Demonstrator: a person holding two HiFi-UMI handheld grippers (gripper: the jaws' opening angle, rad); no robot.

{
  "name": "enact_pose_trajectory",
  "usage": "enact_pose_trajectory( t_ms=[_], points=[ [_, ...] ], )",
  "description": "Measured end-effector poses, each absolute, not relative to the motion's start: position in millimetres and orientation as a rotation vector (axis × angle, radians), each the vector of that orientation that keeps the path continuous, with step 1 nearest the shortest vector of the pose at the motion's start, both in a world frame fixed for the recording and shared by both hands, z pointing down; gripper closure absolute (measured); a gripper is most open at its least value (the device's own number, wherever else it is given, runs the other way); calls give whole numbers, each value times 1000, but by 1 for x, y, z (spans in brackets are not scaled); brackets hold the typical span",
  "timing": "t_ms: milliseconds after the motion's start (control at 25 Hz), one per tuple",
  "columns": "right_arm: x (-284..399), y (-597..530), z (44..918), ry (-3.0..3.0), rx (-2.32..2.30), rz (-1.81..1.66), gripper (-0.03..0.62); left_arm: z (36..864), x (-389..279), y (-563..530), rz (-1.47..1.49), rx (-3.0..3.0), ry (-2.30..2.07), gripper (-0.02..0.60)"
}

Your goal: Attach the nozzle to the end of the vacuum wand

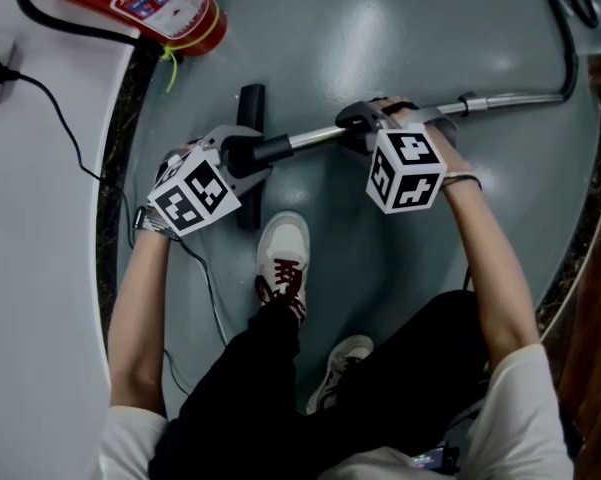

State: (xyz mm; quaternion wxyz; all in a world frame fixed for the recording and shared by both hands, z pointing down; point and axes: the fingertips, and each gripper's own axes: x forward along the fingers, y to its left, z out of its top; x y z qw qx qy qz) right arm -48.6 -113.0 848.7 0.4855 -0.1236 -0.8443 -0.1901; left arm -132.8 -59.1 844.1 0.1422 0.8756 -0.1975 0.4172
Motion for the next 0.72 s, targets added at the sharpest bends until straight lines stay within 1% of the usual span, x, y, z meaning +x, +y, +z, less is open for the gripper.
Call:
enact_pose_trajectory(
  t_ms=[720],
  points=[
    [-47,-115,855,-2079,-288,-447,445,856,-132,-57,1229,2517,-544,391]
  ],
)
